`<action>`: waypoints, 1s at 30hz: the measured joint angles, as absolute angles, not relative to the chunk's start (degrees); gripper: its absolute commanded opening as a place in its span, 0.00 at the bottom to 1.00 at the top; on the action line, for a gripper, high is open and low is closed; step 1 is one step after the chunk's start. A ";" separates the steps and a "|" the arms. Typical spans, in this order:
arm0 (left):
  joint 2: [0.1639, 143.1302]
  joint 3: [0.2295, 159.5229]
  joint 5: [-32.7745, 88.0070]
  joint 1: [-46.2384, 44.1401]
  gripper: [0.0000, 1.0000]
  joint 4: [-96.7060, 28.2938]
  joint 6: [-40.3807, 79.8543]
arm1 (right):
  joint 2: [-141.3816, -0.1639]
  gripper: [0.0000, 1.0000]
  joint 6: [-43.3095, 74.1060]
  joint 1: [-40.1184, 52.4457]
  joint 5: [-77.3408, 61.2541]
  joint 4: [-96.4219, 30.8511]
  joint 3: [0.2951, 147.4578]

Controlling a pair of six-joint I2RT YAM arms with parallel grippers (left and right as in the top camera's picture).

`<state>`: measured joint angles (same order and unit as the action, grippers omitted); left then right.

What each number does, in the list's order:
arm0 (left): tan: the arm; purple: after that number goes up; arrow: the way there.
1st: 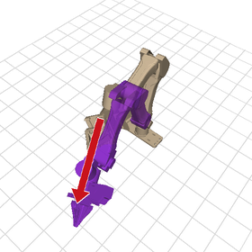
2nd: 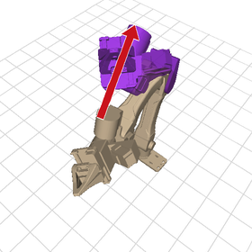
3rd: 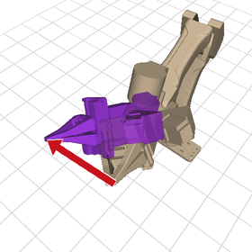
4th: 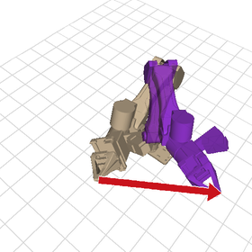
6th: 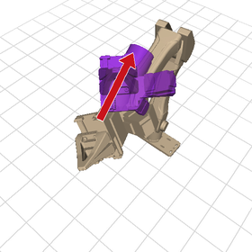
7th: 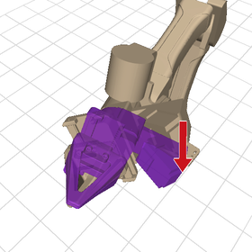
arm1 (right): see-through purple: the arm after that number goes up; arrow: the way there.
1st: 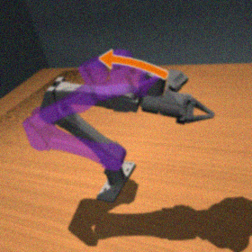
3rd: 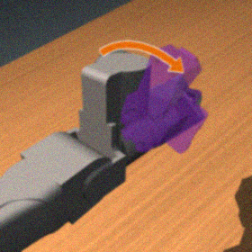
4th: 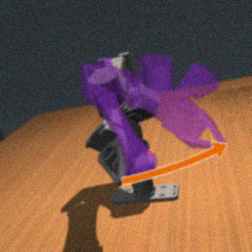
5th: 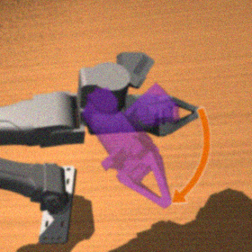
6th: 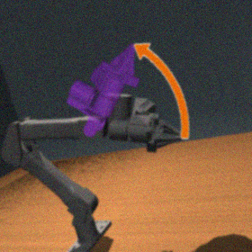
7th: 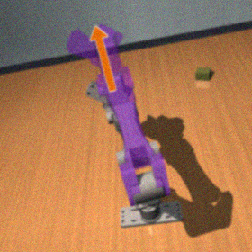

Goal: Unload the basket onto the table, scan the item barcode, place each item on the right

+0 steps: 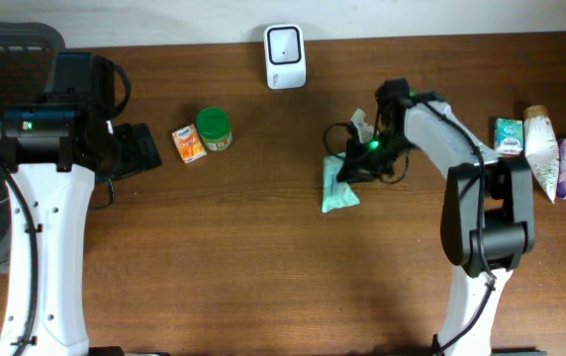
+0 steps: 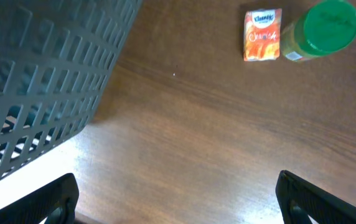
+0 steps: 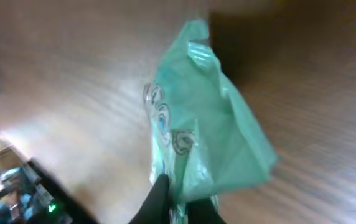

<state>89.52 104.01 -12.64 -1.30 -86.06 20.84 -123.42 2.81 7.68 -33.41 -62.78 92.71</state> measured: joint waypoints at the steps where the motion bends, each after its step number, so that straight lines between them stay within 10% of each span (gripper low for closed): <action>1: 89.52 104.01 -12.62 -1.30 0.99 -86.06 20.84 | -123.59 0.04 3.03 8.16 -29.17 -66.48 96.09; 5: 89.52 104.01 -12.64 -1.30 0.99 -86.04 20.84 | -123.48 0.04 5.87 14.04 -10.74 -70.96 104.31; 6: 89.52 104.01 -12.64 -1.30 0.99 -86.04 20.84 | -123.48 0.42 6.46 15.42 -7.97 -70.91 104.31; 9: 89.52 104.01 -12.64 -1.30 0.99 -86.04 20.84 | -123.48 0.63 8.08 16.78 -3.60 -70.89 104.31; 10: 89.52 104.01 -12.64 -1.30 0.99 -86.06 20.84 | -123.48 0.91 8.43 15.99 -4.14 -70.91 104.31; 12: 89.52 104.01 -12.64 -1.30 0.99 -86.04 20.84 | -123.48 1.00 5.06 9.15 -12.29 -70.94 104.31; 20: 89.52 104.01 -12.64 -1.30 0.99 -86.06 20.84 | -122.19 0.92 -6.44 -0.51 -36.12 -52.34 85.43; 24: 89.52 104.01 -12.64 -1.30 0.99 -86.06 20.84 | -122.02 0.04 -6.70 2.20 -41.56 -46.00 80.62; 30: 89.52 104.01 -12.67 -1.30 0.99 -86.02 20.84 | -122.26 0.04 -0.84 3.68 -33.23 -53.56 86.48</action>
